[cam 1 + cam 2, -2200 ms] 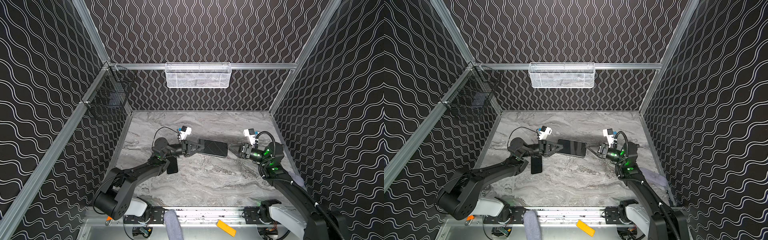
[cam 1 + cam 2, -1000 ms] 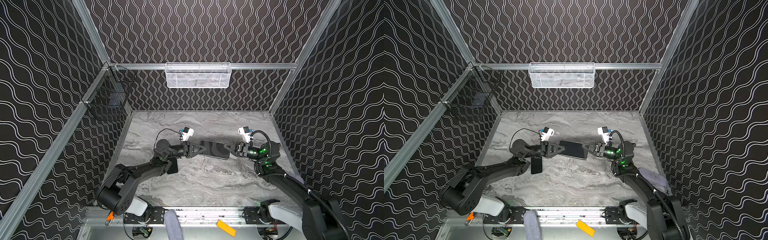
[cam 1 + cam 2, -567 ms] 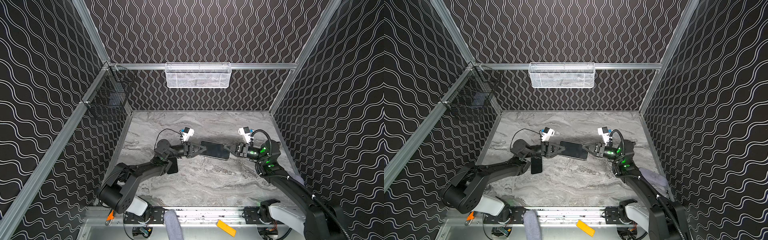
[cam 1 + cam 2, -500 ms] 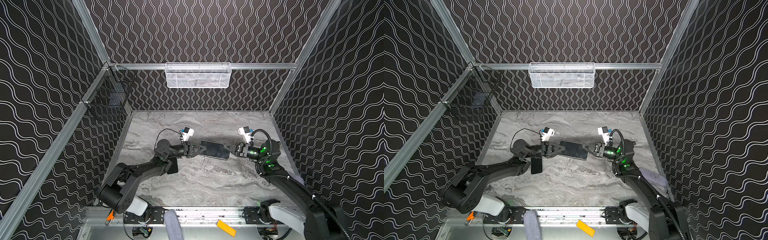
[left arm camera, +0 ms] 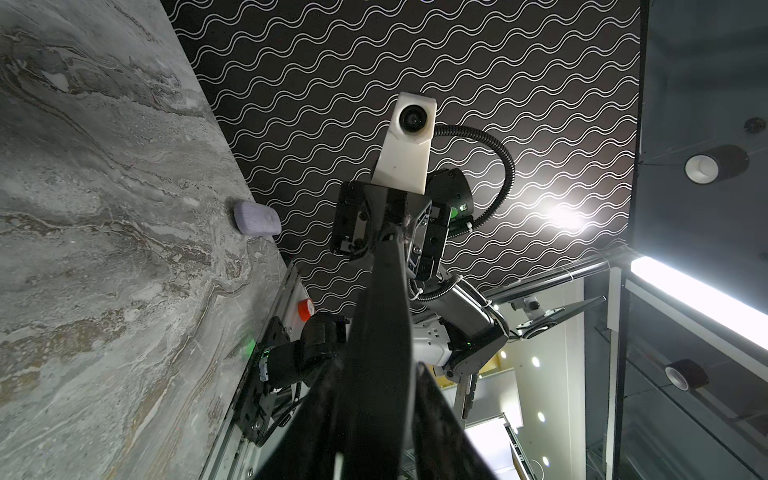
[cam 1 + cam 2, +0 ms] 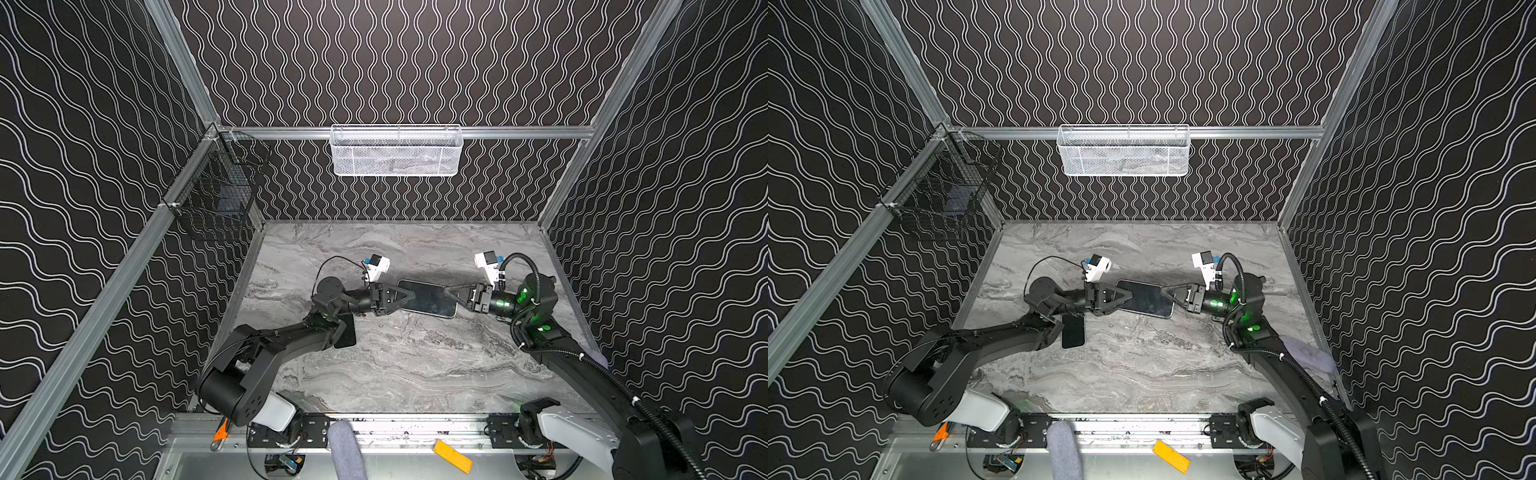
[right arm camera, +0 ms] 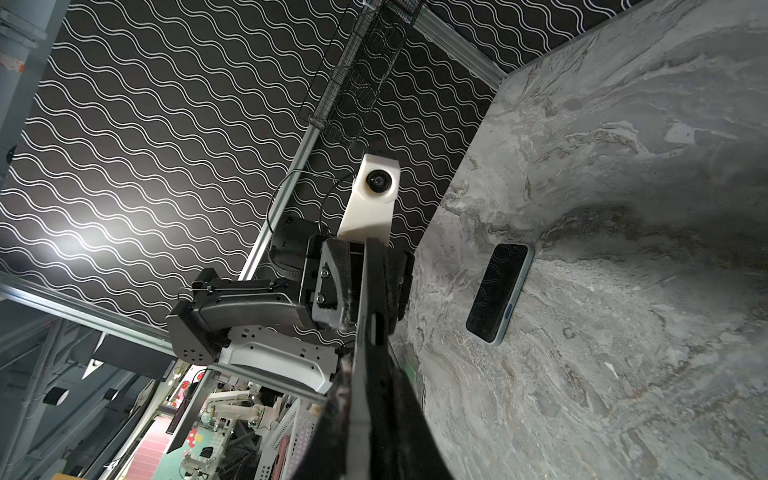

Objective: Put the phone into the phone case

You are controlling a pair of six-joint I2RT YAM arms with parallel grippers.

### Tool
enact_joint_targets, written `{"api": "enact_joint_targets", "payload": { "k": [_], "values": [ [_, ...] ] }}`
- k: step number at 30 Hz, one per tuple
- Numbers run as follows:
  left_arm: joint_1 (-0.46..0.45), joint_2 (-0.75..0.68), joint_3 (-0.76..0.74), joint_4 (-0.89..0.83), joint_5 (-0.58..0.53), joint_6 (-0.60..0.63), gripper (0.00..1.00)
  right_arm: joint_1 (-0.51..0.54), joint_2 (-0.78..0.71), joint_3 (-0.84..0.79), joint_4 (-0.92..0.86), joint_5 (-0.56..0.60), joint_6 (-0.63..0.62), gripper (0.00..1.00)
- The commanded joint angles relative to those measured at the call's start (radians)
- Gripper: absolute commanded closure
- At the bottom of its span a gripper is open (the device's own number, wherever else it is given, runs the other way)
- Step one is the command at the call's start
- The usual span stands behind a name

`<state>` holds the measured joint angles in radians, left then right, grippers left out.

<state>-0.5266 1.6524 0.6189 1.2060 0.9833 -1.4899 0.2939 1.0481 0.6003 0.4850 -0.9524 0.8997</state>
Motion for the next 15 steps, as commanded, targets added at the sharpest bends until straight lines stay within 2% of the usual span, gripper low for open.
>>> {"api": "enact_joint_targets", "payload": {
  "k": [1,4,7,9,12,15],
  "values": [
    [-0.010,0.004,0.015,0.035,-0.002,0.004,0.80,0.011,-0.009,0.025,-0.090,0.080,-0.075,1.00],
    [-0.012,0.004,0.012,0.039,-0.008,0.000,0.90,0.011,-0.016,0.028,-0.111,0.090,-0.085,0.99],
    [-0.012,0.000,0.009,0.034,-0.011,0.000,0.95,0.010,-0.023,0.032,-0.129,0.089,-0.093,0.87],
    [-0.012,-0.005,0.006,0.039,-0.015,-0.002,0.97,0.010,-0.030,0.028,-0.120,0.089,-0.084,0.66],
    [-0.012,-0.005,0.001,0.063,-0.028,-0.017,0.97,0.003,-0.046,0.010,-0.099,0.098,-0.063,0.41],
    [-0.013,0.008,-0.006,0.111,-0.034,-0.046,0.97,-0.013,-0.079,-0.012,-0.106,0.119,-0.055,0.27]
  ]
}}
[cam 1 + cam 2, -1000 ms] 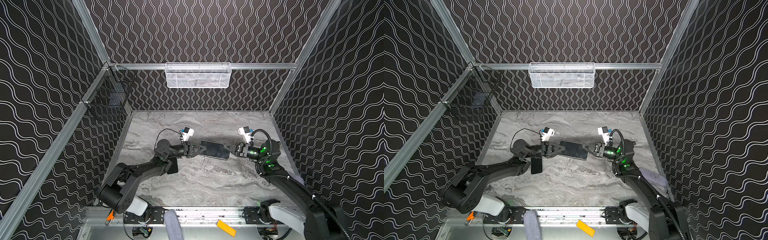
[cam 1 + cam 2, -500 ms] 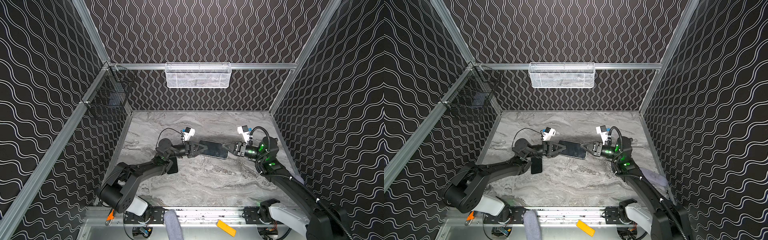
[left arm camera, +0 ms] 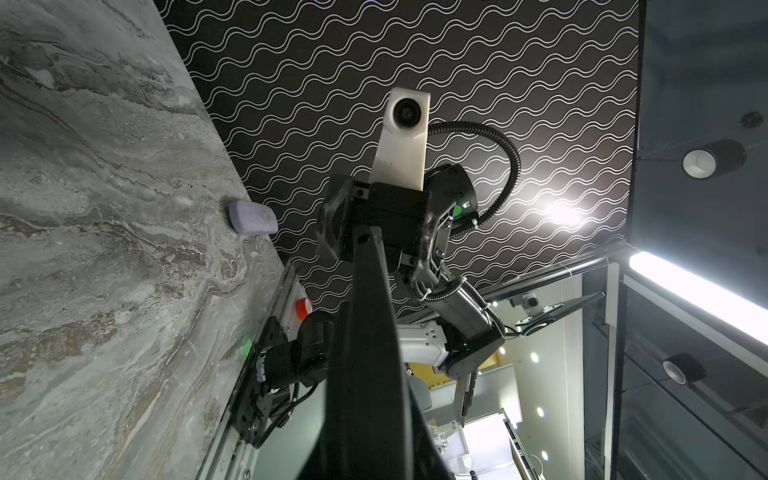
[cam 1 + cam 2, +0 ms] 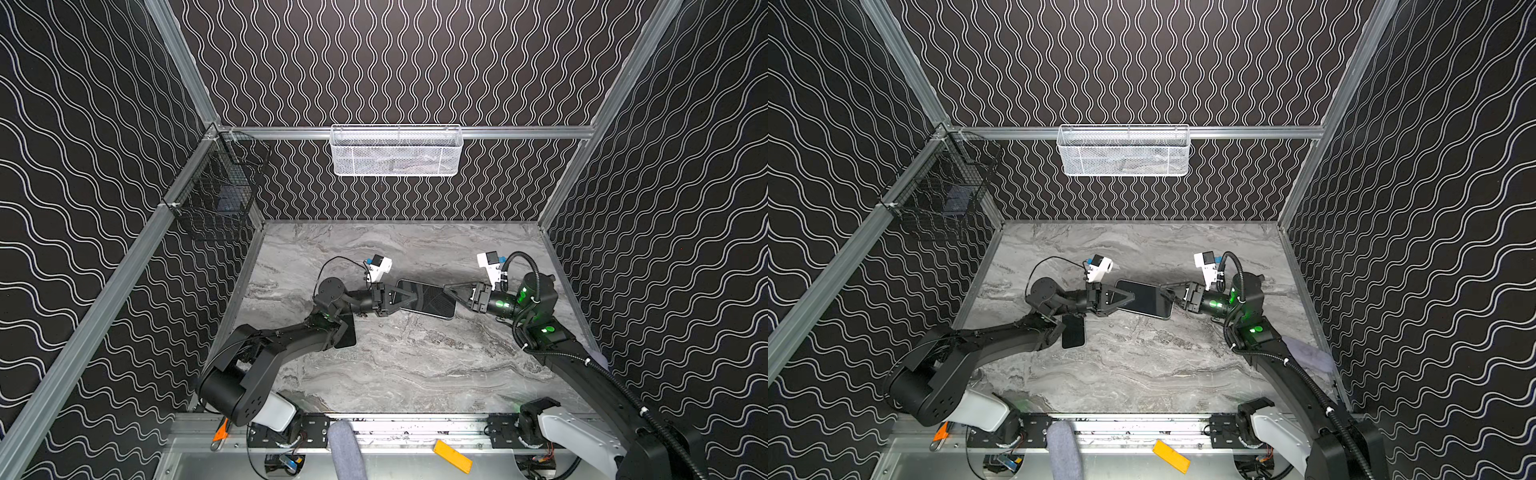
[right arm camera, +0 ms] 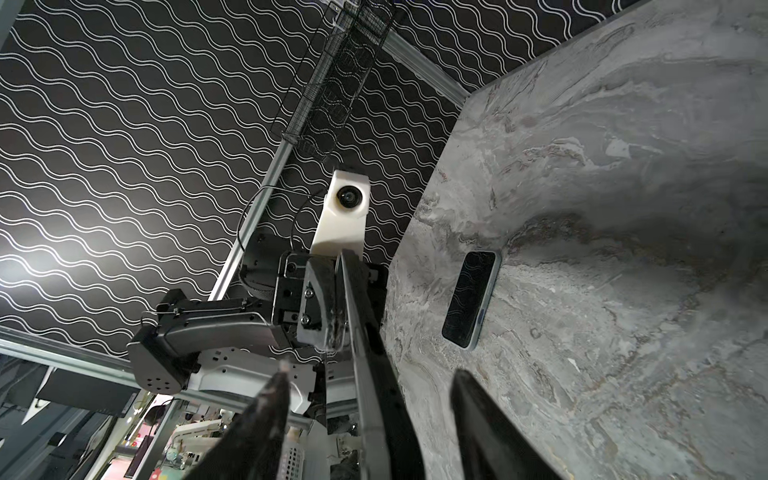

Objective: Put the phone into the phone case

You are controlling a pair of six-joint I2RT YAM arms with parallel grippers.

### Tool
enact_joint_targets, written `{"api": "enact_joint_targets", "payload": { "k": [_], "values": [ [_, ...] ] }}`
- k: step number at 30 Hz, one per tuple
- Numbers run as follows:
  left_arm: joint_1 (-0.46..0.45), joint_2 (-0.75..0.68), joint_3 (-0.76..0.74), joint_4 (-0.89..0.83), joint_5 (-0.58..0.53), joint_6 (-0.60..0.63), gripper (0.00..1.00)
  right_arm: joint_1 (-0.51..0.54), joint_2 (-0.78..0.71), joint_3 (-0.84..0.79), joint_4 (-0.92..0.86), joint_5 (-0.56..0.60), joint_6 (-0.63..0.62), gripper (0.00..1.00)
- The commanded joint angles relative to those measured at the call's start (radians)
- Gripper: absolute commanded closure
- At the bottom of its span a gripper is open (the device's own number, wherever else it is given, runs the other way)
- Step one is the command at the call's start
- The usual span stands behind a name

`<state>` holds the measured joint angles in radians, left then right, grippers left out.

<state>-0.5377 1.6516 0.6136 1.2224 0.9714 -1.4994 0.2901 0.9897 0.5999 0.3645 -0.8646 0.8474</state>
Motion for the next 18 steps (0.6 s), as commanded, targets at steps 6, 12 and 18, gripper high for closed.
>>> {"api": "enact_joint_targets", "payload": {
  "k": [6,12,18],
  "values": [
    [-0.002,0.049,-0.003,0.201,-0.033,-0.095,0.97,-0.046,-0.113,-0.068,-0.005,0.028,0.015,0.18],
    [-0.002,0.065,0.010,0.197,-0.039,-0.089,0.97,-0.045,-0.082,-0.106,0.076,-0.124,0.052,0.16],
    [-0.017,0.068,0.020,0.146,-0.042,-0.048,0.97,-0.019,-0.031,-0.117,0.198,-0.119,0.104,0.34]
  ]
}}
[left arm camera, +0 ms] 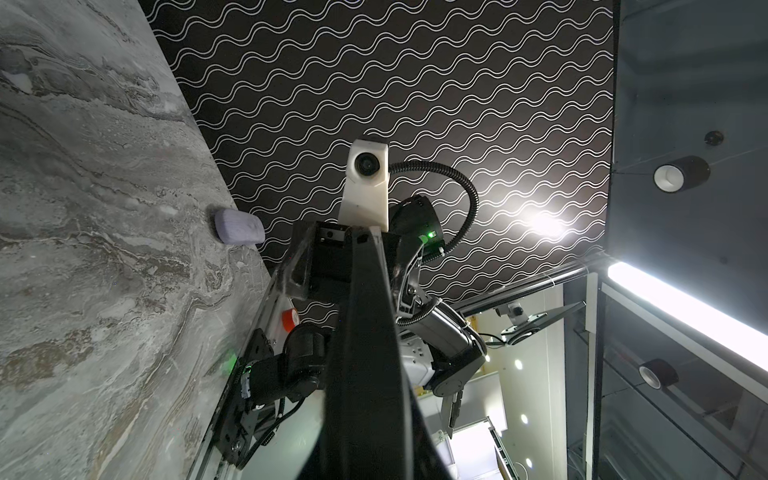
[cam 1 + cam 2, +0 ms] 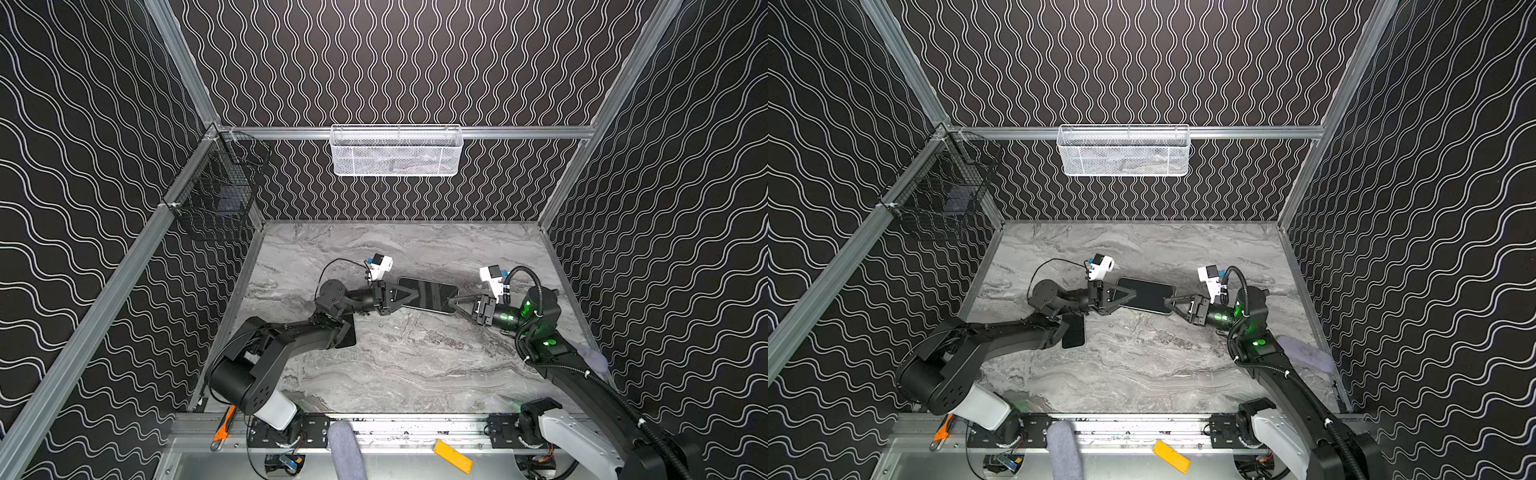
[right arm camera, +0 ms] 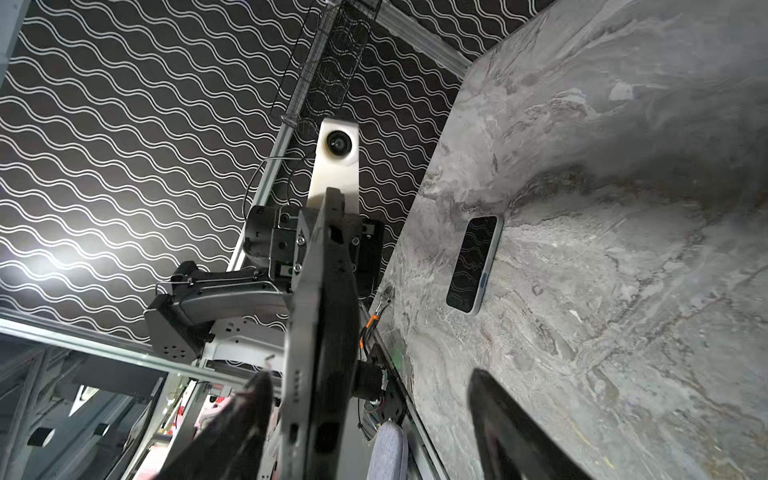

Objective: Put the phone into the phone case

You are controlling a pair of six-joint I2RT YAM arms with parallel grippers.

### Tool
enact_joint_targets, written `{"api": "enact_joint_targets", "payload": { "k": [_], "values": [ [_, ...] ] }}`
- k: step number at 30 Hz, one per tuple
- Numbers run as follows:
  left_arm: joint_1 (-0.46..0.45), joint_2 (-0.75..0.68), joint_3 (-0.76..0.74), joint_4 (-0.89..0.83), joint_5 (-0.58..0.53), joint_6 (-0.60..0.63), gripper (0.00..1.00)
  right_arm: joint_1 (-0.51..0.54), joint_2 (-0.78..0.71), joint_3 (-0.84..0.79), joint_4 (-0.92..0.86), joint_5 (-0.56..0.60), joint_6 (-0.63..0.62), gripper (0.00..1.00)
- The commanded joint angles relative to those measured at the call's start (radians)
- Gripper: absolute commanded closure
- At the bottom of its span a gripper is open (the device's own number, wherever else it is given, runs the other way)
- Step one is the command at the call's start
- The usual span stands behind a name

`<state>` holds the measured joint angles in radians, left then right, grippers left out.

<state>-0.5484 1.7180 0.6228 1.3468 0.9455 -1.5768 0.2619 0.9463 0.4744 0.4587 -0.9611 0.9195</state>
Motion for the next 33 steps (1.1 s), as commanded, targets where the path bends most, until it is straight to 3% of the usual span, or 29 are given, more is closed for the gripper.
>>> {"api": "enact_joint_targets", "payload": {
  "k": [1,7,10,13,14,19,20,21,26,30,33],
  "values": [
    [-0.011,0.003,0.011,0.007,-0.018,0.040,0.97,0.018,0.022,0.015,0.119,-0.018,0.037,0.38],
    [-0.031,0.009,0.009,-0.030,-0.034,0.072,0.94,0.050,0.058,0.041,0.143,0.009,0.039,0.60],
    [-0.033,0.011,0.002,-0.037,-0.038,0.081,0.91,0.051,0.057,0.043,0.120,0.024,0.031,0.80],
    [-0.033,0.004,-0.004,-0.052,-0.038,0.095,0.83,0.052,0.037,0.073,-0.026,0.063,-0.044,0.85],
    [-0.033,0.000,-0.003,-0.064,-0.036,0.104,0.78,0.051,0.032,0.084,-0.075,0.071,-0.070,0.85],
    [-0.028,-0.043,-0.001,-0.170,-0.031,0.188,0.33,0.050,-0.001,0.136,-0.297,0.094,-0.172,0.85],
    [-0.025,-0.057,0.000,-0.200,-0.030,0.212,0.05,0.050,-0.011,0.145,-0.343,0.102,-0.191,0.85],
    [-0.022,-0.069,0.003,-0.233,-0.027,0.239,0.02,0.050,-0.021,0.150,-0.378,0.108,-0.205,0.84],
    [-0.009,-0.149,0.024,-0.520,-0.042,0.443,0.02,0.050,-0.043,0.195,-0.544,0.099,-0.267,0.84],
    [0.010,-0.243,0.084,-0.982,-0.145,0.761,0.01,0.050,-0.043,0.251,-0.735,0.124,-0.361,0.82],
    [0.003,-0.261,0.085,-1.074,-0.178,0.841,0.01,0.050,-0.037,0.262,-0.805,0.127,-0.403,0.81]
  ]
}}
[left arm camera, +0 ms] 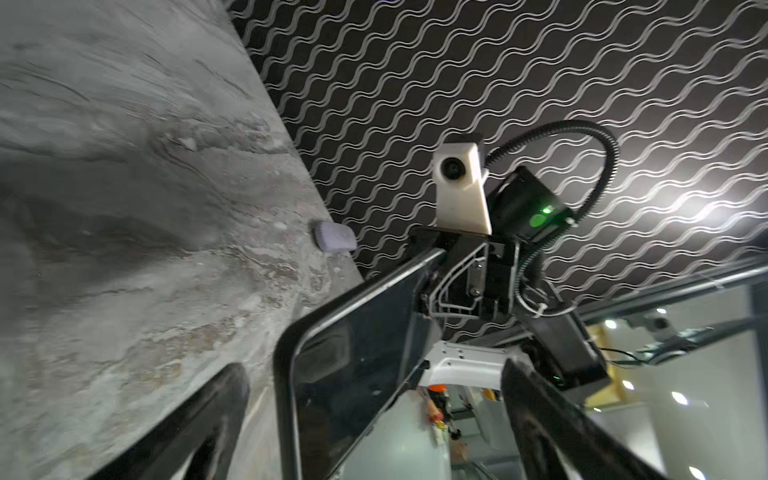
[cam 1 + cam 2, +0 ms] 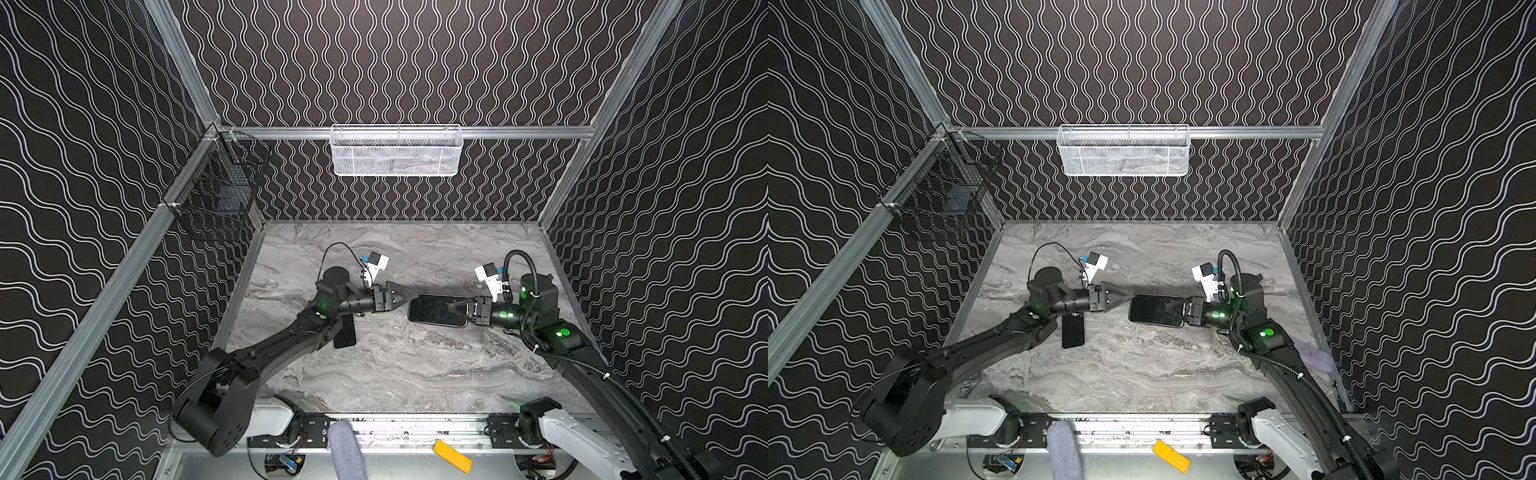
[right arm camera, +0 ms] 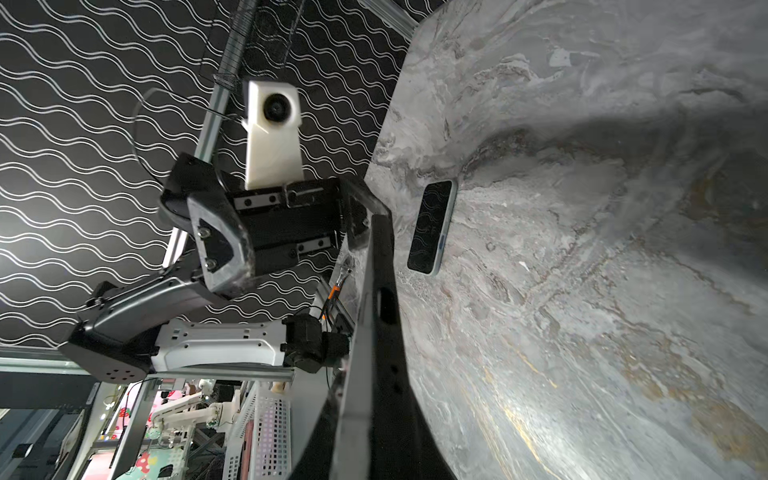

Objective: Put the phone into the phone case

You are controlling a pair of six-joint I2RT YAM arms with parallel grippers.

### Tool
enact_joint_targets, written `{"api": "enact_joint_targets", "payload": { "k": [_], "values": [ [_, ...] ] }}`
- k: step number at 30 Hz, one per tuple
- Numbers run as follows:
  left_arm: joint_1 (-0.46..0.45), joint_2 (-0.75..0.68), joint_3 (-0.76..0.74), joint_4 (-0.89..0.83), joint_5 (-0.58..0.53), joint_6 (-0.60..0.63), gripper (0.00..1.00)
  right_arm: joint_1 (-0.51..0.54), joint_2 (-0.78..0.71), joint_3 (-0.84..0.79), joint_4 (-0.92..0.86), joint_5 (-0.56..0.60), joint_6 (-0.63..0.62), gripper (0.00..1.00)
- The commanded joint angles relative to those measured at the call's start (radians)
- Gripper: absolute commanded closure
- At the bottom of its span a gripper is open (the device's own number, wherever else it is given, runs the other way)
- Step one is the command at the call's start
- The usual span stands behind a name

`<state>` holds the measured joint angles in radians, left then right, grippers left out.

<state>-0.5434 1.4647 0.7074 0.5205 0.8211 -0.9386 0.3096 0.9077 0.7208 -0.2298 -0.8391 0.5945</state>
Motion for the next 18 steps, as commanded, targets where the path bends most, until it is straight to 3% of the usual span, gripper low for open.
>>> {"api": "enact_joint_targets", "payload": {
  "k": [1,8,18],
  "values": [
    [-0.002,-0.004,-0.017,-0.223,-0.052,0.188,0.01,0.002,0.005,0.011,-0.118,0.005,-0.079,0.81],
    [-0.009,0.088,-0.160,0.067,-0.064,0.031,0.01,0.002,0.096,0.002,-0.187,0.070,-0.156,0.80],
    [-0.089,0.234,-0.254,0.337,-0.112,-0.078,0.01,0.006,0.190,-0.037,-0.191,0.136,-0.192,0.80]
  ]
}}
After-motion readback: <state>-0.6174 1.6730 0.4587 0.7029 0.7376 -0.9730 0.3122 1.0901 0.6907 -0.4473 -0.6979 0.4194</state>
